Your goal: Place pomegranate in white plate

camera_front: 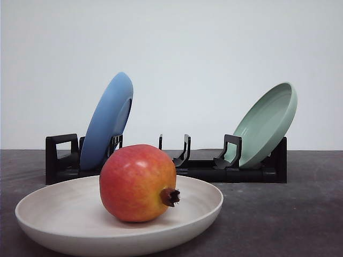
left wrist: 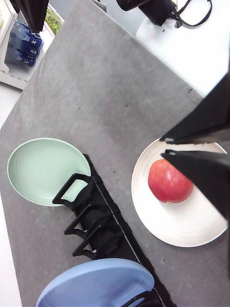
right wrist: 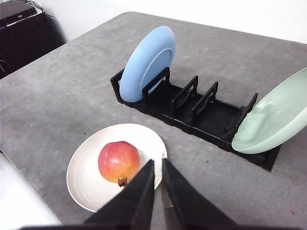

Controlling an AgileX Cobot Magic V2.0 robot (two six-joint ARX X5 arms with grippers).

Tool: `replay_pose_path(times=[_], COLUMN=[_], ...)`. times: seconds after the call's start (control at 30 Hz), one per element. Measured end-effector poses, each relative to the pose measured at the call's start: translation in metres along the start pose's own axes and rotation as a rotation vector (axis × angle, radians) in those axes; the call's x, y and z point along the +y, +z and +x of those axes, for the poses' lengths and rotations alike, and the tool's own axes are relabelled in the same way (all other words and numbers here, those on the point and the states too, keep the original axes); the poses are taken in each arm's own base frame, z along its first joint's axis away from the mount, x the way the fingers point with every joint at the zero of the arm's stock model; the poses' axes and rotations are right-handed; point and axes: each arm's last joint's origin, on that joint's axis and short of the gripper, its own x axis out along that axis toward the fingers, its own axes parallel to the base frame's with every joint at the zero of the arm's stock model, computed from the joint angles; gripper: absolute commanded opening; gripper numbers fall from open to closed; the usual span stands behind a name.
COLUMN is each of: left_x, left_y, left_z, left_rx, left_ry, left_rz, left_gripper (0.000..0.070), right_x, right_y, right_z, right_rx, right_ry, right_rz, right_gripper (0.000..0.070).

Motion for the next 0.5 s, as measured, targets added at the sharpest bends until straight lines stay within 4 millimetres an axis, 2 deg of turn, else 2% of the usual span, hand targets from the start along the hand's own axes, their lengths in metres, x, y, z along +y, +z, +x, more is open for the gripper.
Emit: replay_pose_path(times=[0.27,0.5], left_x=[0.014,0.043], left_y=[-0.002,-0.010], left_z=[-0.011,-0.005], left_rx=[-0.061,-0.091], left_ry=[0.046,0.376], left_rz=[-0.058,-0.090], left_gripper=[0.0000,0.0000], right_x=[0.000,0.000], right_y=[0.000,0.000], right_z=[0.000,0.000], right_rx=[0.000,0.000], right_ry=[0.000,0.000], right_rz=[0.000,0.000], right_gripper=[0.0022,0.0022])
